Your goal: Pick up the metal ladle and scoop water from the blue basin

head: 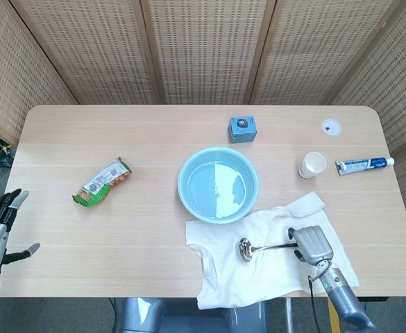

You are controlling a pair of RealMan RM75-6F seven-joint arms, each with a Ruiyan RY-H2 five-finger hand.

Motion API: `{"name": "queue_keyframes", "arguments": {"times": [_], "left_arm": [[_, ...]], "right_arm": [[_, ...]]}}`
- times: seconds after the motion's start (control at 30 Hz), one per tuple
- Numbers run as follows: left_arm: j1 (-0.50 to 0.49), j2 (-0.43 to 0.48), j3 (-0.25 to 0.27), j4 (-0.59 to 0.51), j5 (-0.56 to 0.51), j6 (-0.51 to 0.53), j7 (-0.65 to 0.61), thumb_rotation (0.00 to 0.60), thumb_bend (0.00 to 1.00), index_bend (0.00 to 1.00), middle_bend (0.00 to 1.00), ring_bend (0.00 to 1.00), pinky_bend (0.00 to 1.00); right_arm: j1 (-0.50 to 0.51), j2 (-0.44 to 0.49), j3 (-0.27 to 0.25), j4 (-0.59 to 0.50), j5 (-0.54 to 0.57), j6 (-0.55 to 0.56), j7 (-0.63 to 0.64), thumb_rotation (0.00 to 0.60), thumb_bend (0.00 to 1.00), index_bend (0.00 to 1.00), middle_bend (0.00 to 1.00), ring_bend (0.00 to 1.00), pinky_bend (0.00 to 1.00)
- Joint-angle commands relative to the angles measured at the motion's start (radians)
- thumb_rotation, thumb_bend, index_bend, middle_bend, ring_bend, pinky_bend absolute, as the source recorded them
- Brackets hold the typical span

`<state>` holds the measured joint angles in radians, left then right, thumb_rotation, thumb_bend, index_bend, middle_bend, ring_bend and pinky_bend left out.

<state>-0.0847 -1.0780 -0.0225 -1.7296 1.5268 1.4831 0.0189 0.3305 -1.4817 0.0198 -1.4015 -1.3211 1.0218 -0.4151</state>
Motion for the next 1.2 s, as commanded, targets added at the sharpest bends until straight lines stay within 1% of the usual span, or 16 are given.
{"name": "queue_keyframes", "arguments": {"times": [0.03, 0.27, 0.73, 0.83, 0.93, 1.0, 1.1, 1.2], "left_arm": [[-0.001, 0.000, 0.002, -0.001, 0.001, -0.002, 0.002, 0.600, 0.00, 0.00, 0.00, 0.00, 0.00], [0.000, 0.002, 0.000, 0.000, -0.001, 0.001, -0.004, 0.600, 0.00, 0.00, 0.00, 0.00, 0.00], [-0.002, 0.001, 0.001, 0.000, -0.001, -0.004, -0.001, 0.600, 0.00, 0.00, 0.00, 0.00, 0.00], [-0.003, 0.000, 0.002, 0.000, -0.002, -0.005, 0.000, 0.600, 0.00, 0.00, 0.00, 0.00, 0.00], [-0.003, 0.000, 0.002, 0.000, -0.002, -0.006, 0.001, 0.600, 0.00, 0.00, 0.00, 0.00, 0.00], [-0.003, 0.000, 0.002, 0.000, -0.002, -0.006, 0.001, 0.600, 0.00, 0.00, 0.00, 0.00, 0.00], [-0.003, 0.000, 0.001, 0.000, -0.003, -0.006, -0.001, 0.600, 0.00, 0.00, 0.00, 0.00, 0.00], [-0.003, 0.002, 0.001, 0.000, -0.004, -0.005, -0.006, 0.600, 0.00, 0.00, 0.00, 0.00, 0.00]], "right_arm": [[0.004, -0.016, -0.001, 0.016, 0.006, 0.000, -0.007, 0.600, 0.50, 0.47, 0.99, 1.00, 1.00], [0.010, -0.047, -0.004, 0.056, 0.025, -0.007, -0.016, 0.600, 0.50, 0.48, 0.99, 1.00, 1.00], [0.016, -0.060, -0.002, 0.096, 0.077, -0.022, -0.040, 0.600, 0.51, 0.50, 0.99, 1.00, 1.00], [0.019, -0.059, -0.002, 0.102, 0.095, -0.034, -0.048, 0.600, 0.52, 0.51, 0.99, 1.00, 1.00], [0.022, -0.058, -0.001, 0.101, 0.108, -0.043, -0.054, 0.600, 0.56, 0.58, 0.99, 1.00, 1.00], [0.023, -0.058, 0.001, 0.098, 0.112, -0.042, -0.051, 0.600, 0.63, 0.63, 0.99, 1.00, 1.00], [0.023, -0.053, 0.004, 0.086, 0.107, -0.034, -0.034, 0.600, 0.72, 0.66, 0.99, 1.00, 1.00], [0.022, -0.022, 0.011, 0.042, 0.090, -0.012, -0.008, 0.600, 0.76, 0.67, 0.99, 1.00, 1.00]]}}
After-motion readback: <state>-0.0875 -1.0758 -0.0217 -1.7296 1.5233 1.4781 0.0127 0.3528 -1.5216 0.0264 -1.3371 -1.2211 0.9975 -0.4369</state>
